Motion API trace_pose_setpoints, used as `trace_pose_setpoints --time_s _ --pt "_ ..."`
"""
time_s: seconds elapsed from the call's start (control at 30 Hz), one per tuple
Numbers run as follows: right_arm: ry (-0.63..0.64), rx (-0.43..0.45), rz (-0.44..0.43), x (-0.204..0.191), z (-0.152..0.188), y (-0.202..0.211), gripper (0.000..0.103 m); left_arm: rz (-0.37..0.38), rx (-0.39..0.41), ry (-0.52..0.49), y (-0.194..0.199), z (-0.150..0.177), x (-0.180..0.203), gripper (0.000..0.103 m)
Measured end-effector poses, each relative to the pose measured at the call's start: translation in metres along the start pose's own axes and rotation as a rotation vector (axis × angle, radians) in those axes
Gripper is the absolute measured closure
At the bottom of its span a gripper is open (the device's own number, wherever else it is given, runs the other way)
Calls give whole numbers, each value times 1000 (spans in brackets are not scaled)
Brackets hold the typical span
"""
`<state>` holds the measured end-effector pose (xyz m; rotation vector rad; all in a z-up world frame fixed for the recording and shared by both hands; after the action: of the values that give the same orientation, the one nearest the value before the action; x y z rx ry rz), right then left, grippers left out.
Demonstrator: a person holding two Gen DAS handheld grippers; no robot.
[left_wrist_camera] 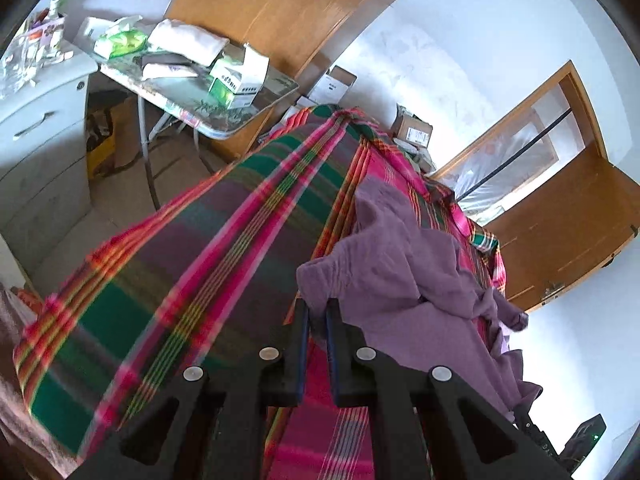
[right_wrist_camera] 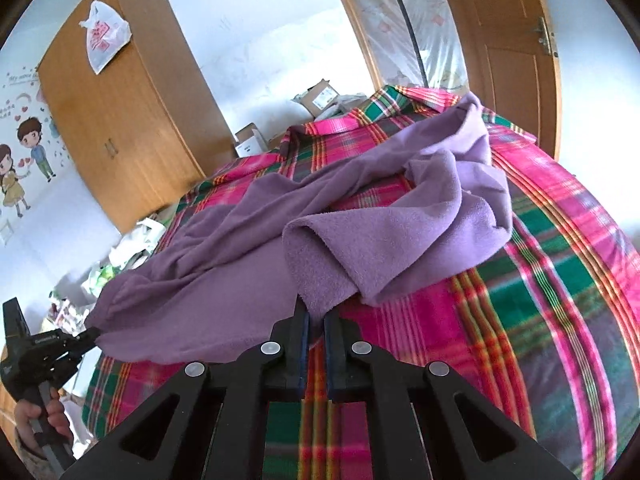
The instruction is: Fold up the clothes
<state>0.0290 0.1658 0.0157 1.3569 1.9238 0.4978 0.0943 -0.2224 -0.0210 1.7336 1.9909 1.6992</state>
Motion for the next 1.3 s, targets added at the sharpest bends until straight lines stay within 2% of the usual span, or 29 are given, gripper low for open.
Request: trace_pose_setpoints --time_s 0.27,0.5,0.67,0.77,1.0,1.17,1.3 --pt "-7 -27 15 16 28 16 97 -8 -54 7 2 37 -12 95" --pt "-2 -120 22 28 39 7 95 -36 -115 -32 -2 47 -16 93" --pt "61 -180 14 28 39 10 92 -49 -112 -76 7 34 -12 90" --pt "125 -216 47 31 39 14 83 -85 -108 -100 12 23 -12 90" --pt "215 -291 78 44 31 25 82 -144 -98 -144 13 -6 -10 90" --pt "291 -280 5 27 11 30 82 -154 -82 -182 11 -28 -1 90" --pt "357 -280 -59 9 -11 33 82 -139 -71 -282 -4 -50 27 87"
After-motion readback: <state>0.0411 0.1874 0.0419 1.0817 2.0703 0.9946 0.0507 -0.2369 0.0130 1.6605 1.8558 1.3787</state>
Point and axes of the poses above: each gripper's, at about its wrist camera, not at the fingertips, and y roughly against the way its jaws point, x to its right, z to its underside, the point moved 7 cm from there along -y, roughly the way its jaws point, and after that the axes turned 5 degrees about -x, right-handed, at the moved point
